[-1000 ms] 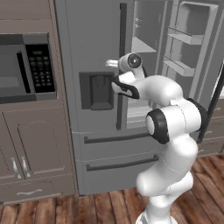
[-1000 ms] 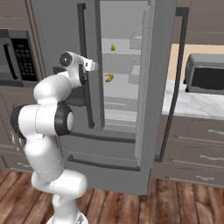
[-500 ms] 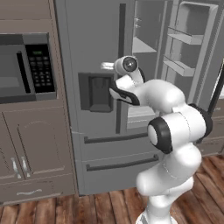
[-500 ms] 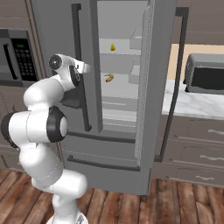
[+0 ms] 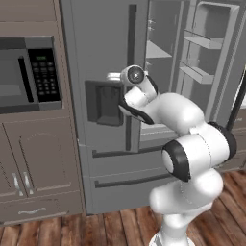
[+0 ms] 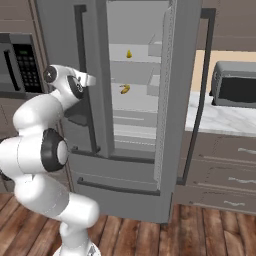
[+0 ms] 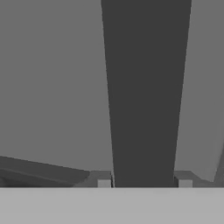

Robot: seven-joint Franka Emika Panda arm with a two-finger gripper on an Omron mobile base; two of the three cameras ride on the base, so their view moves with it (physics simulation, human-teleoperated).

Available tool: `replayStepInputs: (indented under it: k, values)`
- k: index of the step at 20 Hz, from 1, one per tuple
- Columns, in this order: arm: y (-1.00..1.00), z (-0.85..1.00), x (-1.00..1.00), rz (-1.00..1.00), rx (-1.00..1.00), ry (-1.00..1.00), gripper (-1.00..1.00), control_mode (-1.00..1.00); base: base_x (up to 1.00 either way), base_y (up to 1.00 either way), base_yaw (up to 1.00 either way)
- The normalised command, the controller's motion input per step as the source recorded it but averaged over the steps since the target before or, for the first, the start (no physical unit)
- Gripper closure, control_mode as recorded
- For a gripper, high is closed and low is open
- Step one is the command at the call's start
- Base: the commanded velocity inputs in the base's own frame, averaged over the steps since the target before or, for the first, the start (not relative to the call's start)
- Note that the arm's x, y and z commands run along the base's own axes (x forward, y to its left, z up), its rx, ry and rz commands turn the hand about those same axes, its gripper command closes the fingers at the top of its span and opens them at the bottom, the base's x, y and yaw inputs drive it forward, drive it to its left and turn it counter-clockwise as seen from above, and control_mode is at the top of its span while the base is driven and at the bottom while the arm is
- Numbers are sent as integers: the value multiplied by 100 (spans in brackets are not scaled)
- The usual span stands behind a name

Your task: Take the lemon wedge from the fridge and place it on the plate with fish on the dining counter.

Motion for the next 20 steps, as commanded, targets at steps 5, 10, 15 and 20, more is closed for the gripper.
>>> replayStepInputs:
  k: [5, 10, 15, 20]
  values:
    - [100, 19, -64, -13, -4, -3, 100, -100, 0, 0, 0]
    - [100, 19, -77, -16, 0, -4, 100, -100, 0, 0, 0]
    - [100, 16, -76, -17, -3, -2, -100, -100, 0, 0, 0]
    - [81, 34, -94, -11, -1, 0, -100, -100, 0, 0, 0]
